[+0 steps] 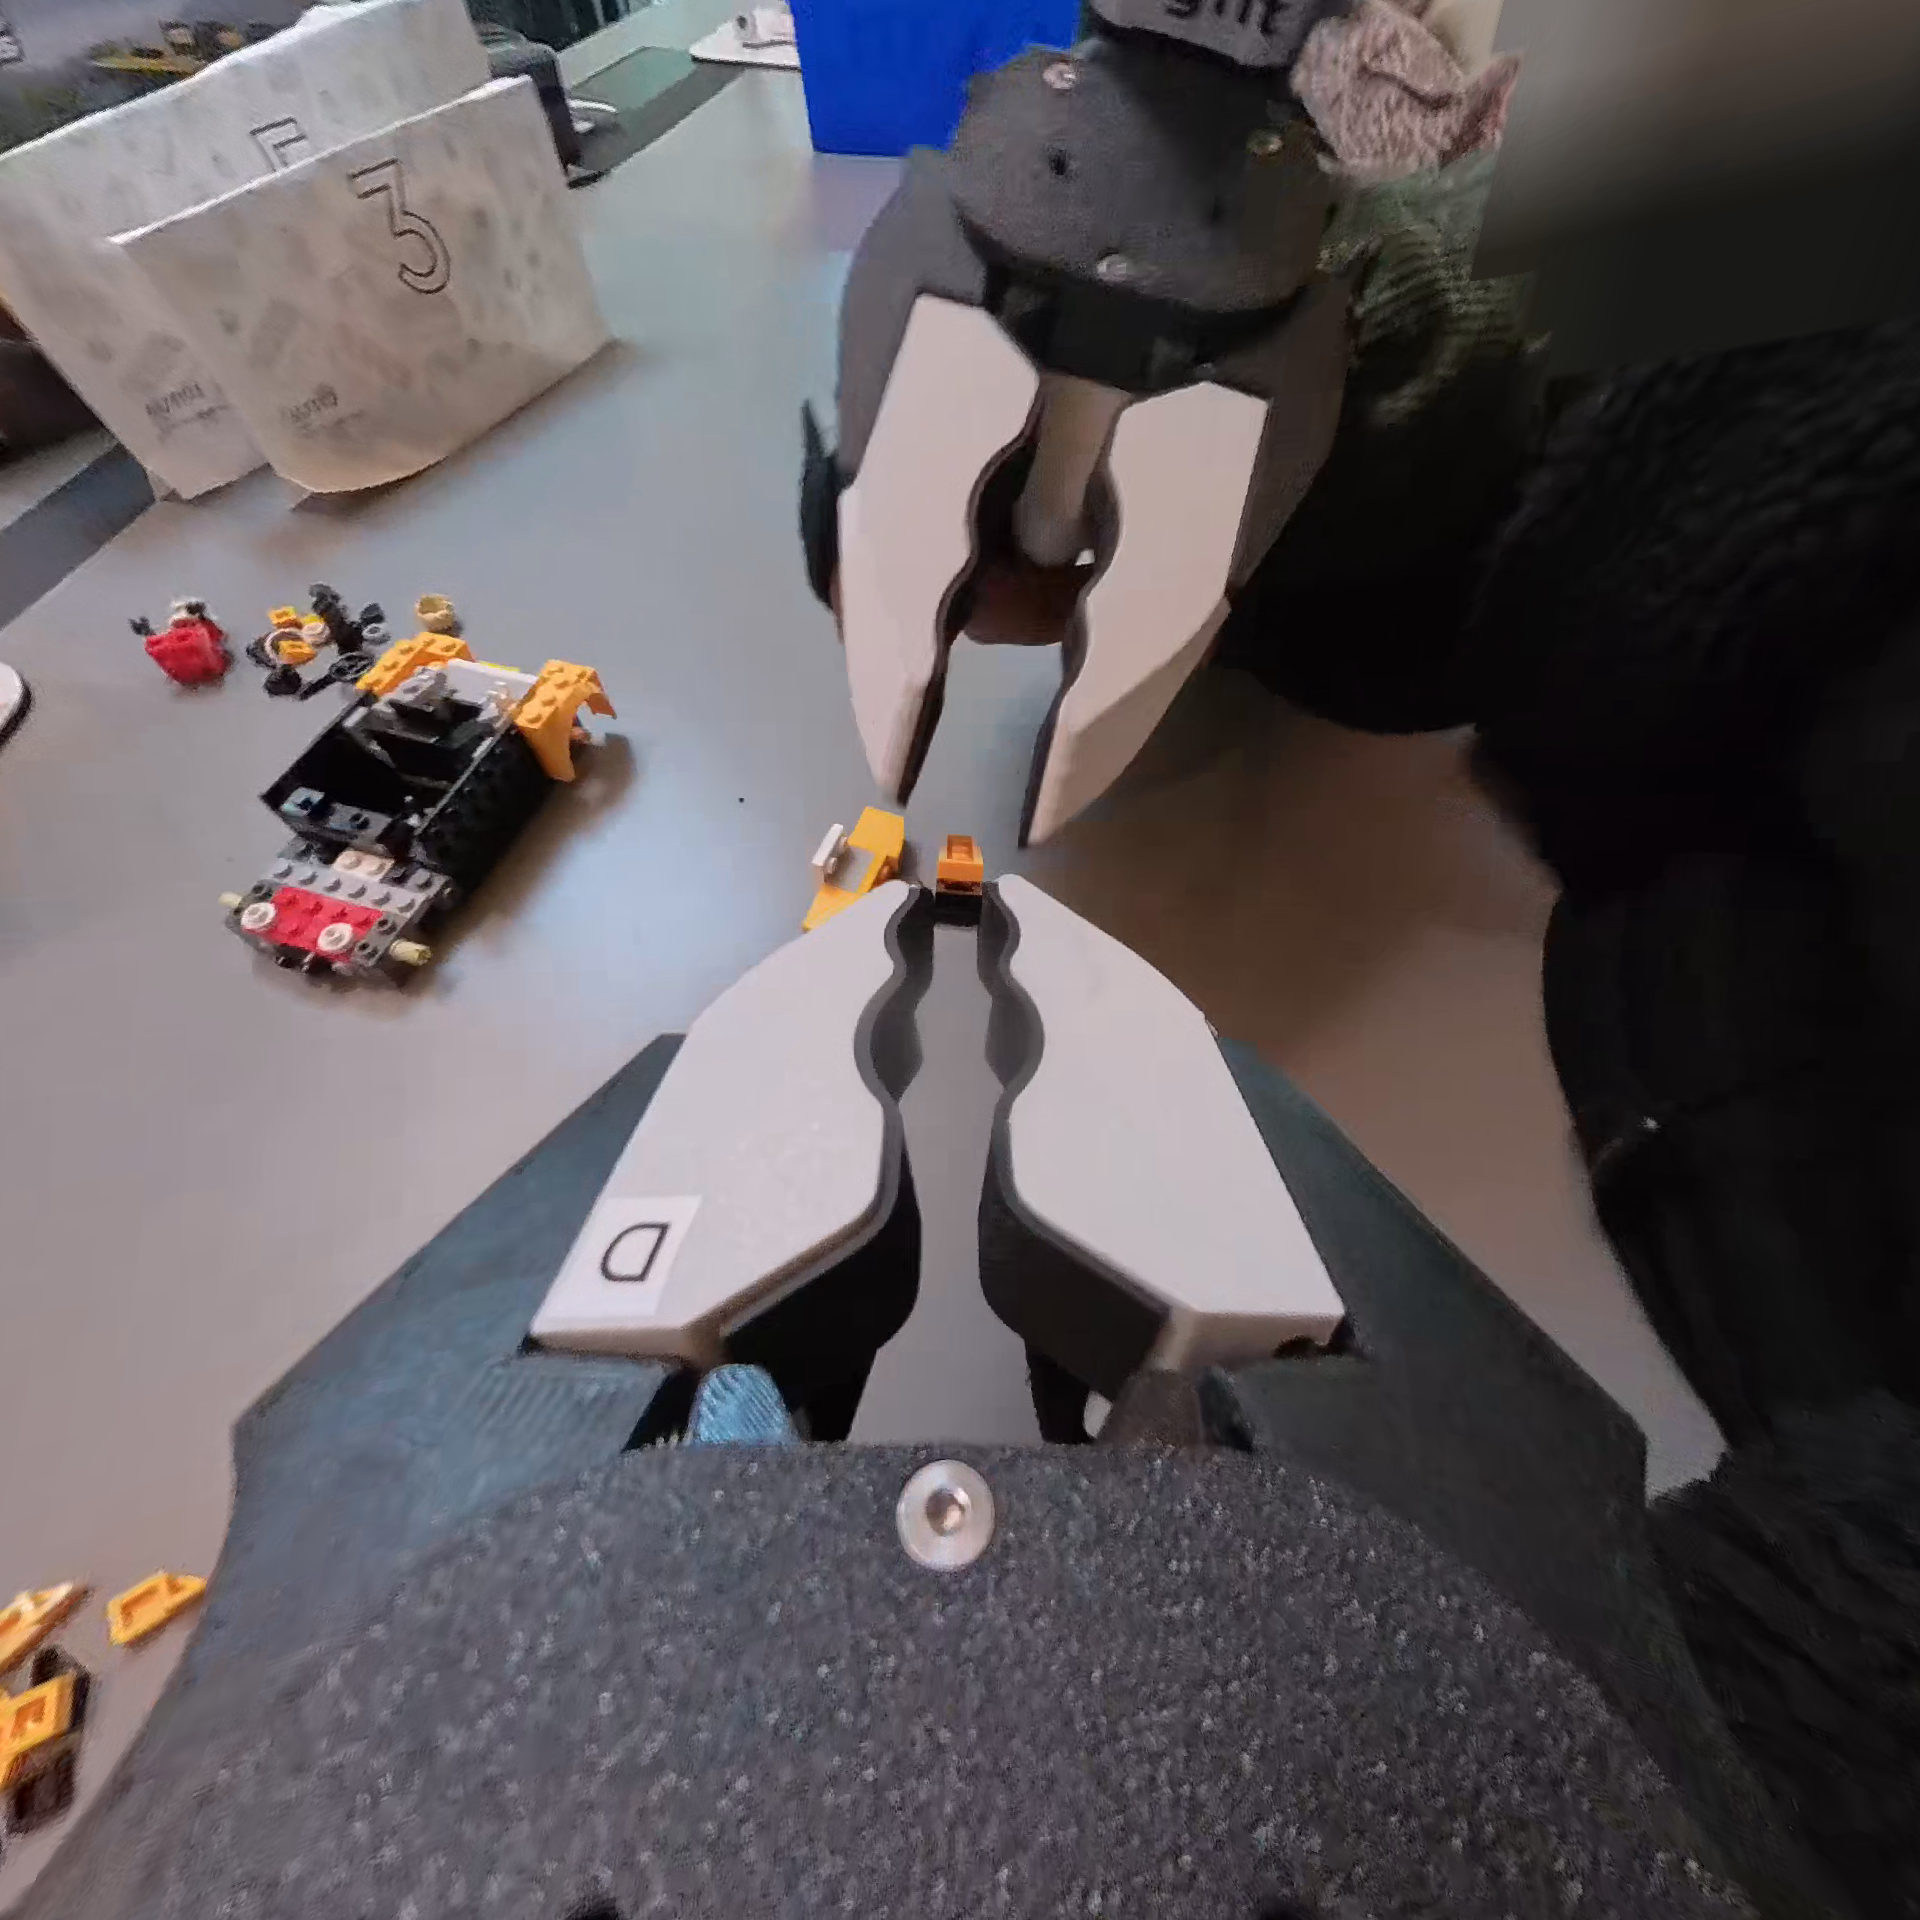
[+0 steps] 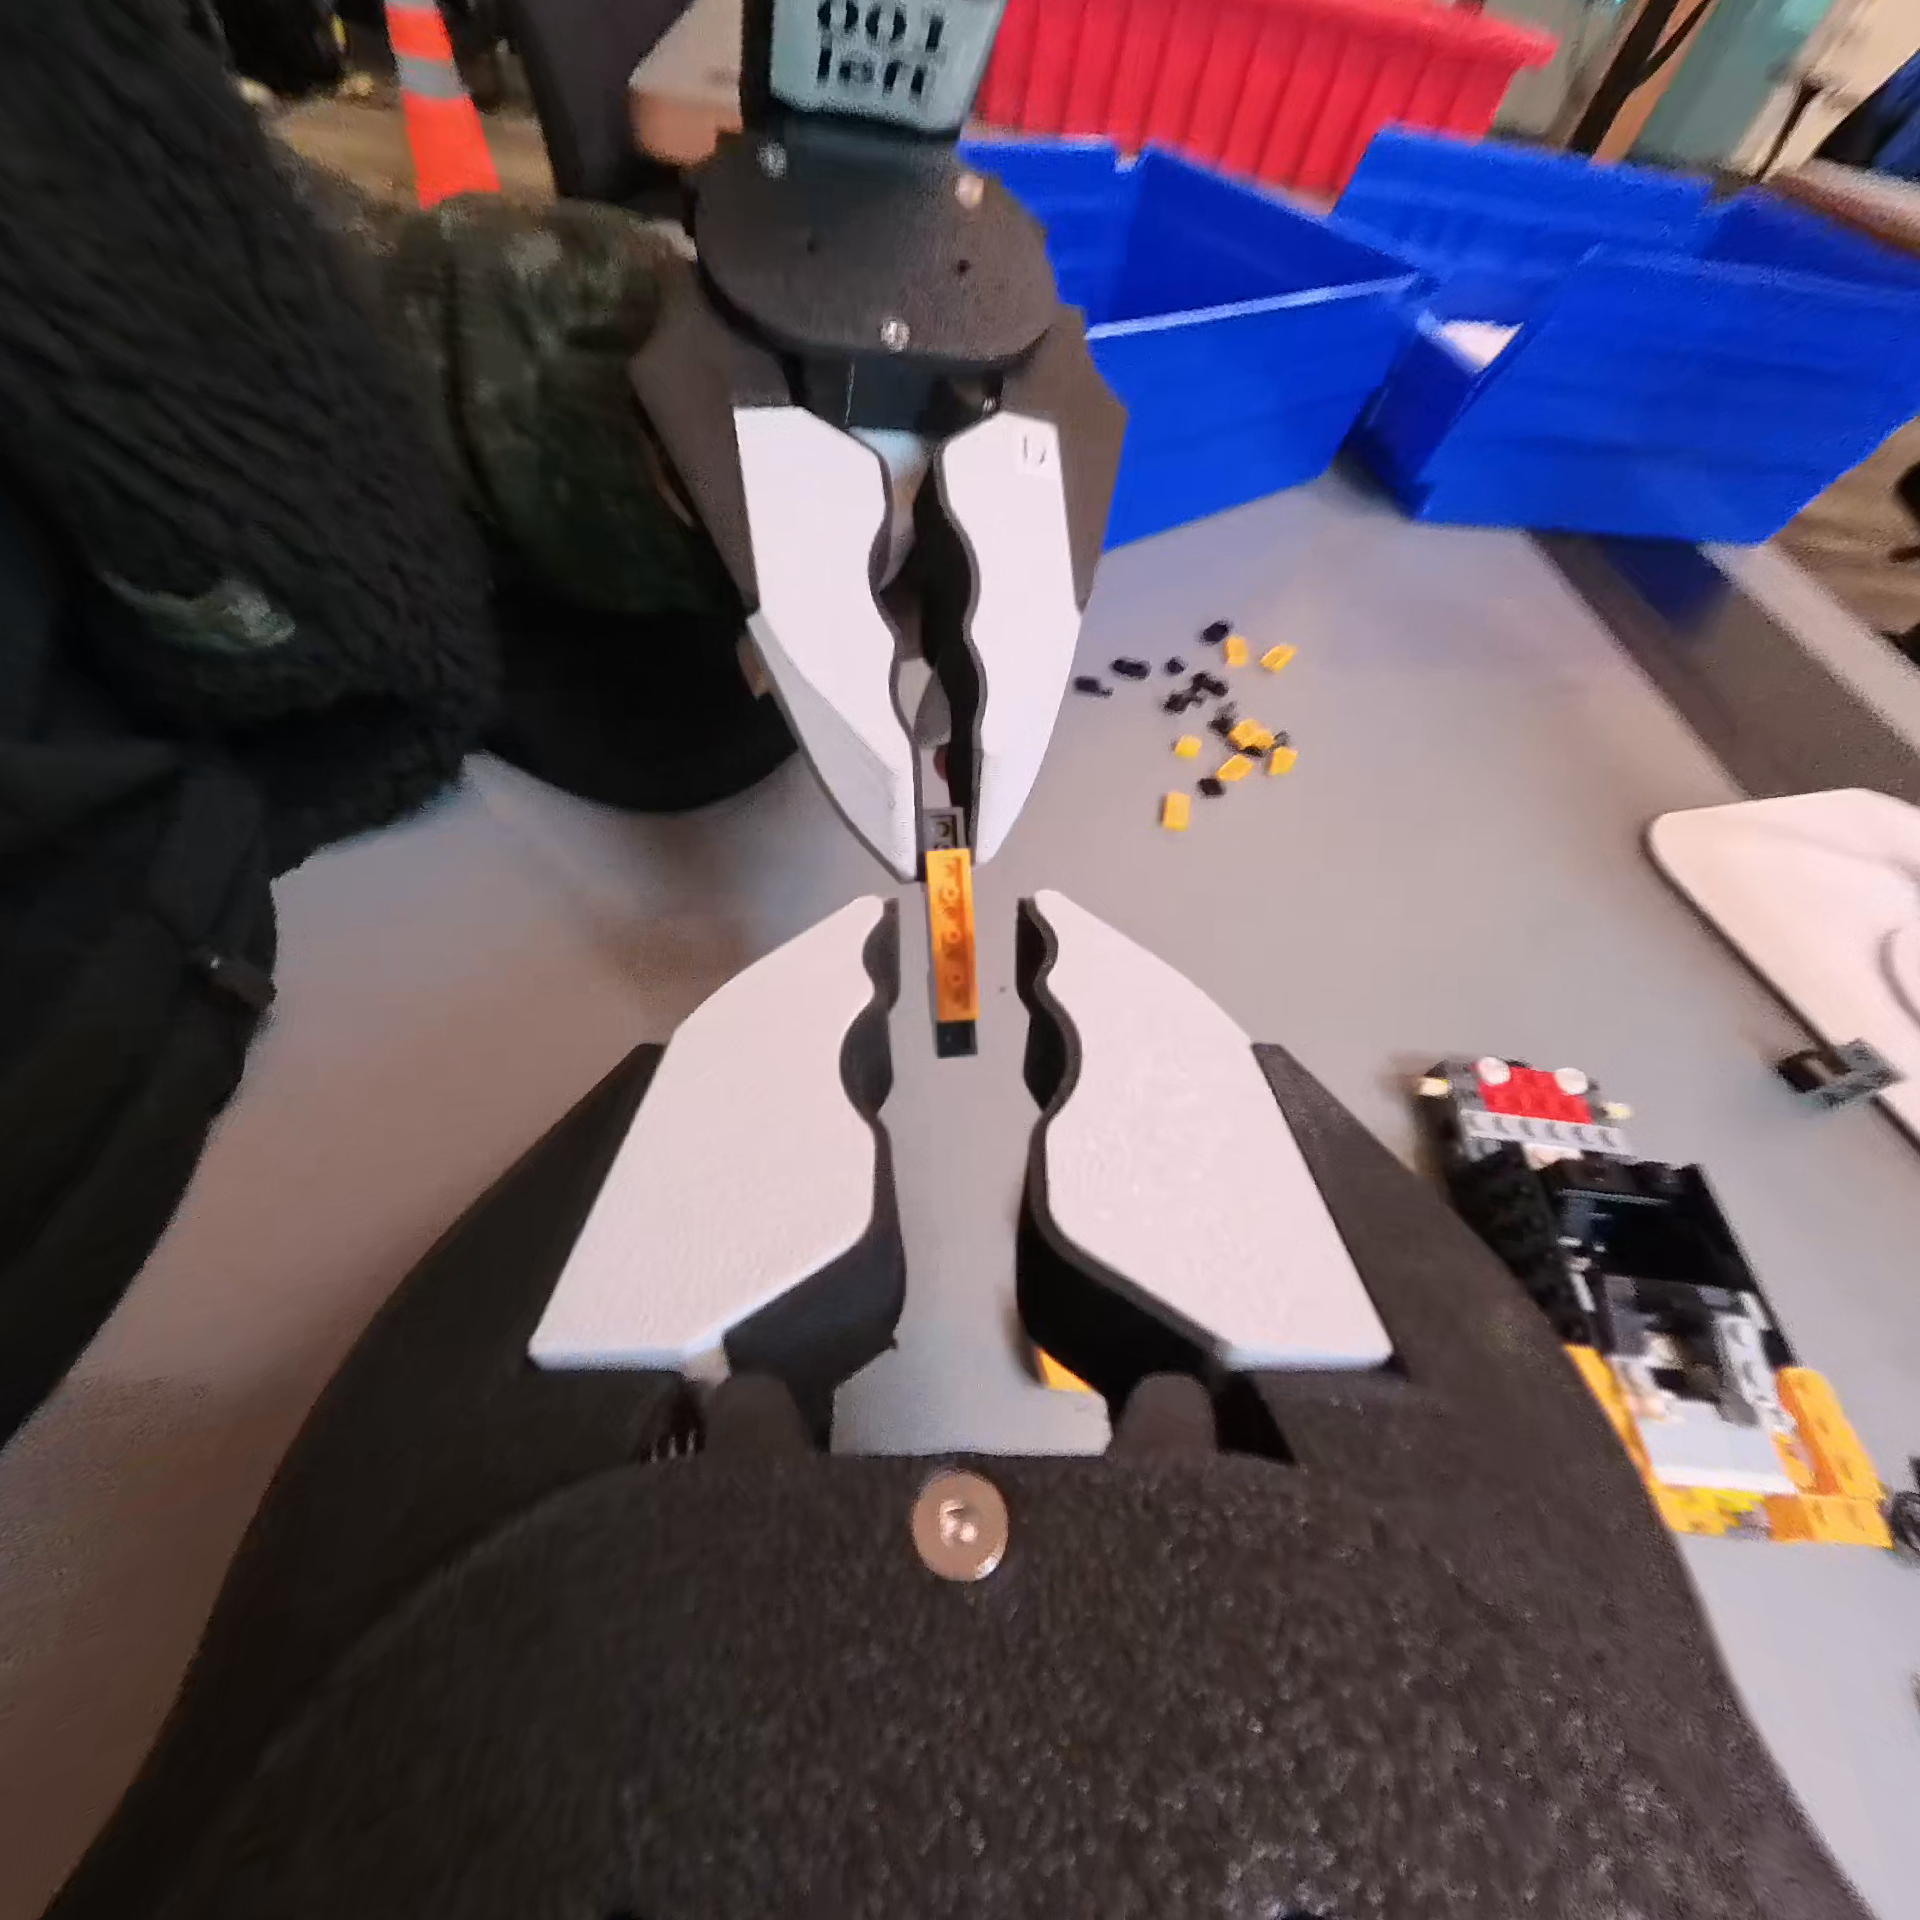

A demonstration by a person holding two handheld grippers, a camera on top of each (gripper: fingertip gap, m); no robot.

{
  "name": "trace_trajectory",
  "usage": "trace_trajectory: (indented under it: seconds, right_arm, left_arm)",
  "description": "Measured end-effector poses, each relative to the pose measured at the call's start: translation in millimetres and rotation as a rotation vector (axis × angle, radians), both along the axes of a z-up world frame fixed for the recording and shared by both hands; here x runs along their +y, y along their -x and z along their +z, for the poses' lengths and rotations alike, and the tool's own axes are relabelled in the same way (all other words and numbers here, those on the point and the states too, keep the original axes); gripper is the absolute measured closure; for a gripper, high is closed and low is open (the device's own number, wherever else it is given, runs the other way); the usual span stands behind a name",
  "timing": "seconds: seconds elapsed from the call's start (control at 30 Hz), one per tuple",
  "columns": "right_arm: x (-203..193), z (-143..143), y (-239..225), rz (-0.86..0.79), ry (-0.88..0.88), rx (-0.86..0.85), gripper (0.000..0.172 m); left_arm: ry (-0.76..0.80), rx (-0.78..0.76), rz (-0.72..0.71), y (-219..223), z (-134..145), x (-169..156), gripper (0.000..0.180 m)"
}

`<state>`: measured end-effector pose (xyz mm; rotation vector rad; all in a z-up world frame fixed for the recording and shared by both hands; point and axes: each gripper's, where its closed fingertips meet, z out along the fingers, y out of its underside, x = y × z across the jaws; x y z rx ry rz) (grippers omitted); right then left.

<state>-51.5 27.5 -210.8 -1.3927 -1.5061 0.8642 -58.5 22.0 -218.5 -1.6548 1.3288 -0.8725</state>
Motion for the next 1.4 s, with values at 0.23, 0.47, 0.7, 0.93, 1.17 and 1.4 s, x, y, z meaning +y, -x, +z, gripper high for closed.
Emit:
trace_trajectory:
  seconds: [0.23,0.47,0.7,0.93,1.17,1.4]
  right_arm:
    - [-12,-13,6,0.059,-0.040,-0.098,0.164]
    - [-3,25,-15,0.045,0.103,0.170,0.164]
    - [8,2,-18,0.030,0.177,0.062,0.164]
    - [-1,-37,-4,0.006,0.076,-0.155,0.162]
    - [0,-43,-4,-0.012,0.121,-0.181,0.156]
    - [5,-38,-4,-0.037,0.090,-0.157,0.145]
  left_arm:
    - [-0.068,0.078,-0.048,-4,-5,-10,0.171]
    - [0.097,-0.086,0.023,17,8,3,0.171]
    - [0.216,-0.174,0.070,19,11,15,0.172]
    - [0.527,-0.286,0.062,13,7,14,0.172]
    - [0.543,-0.206,0.068,8,-7,10,0.172]
    - [0.632,-0.182,0.090,7,-19,10,0.172]
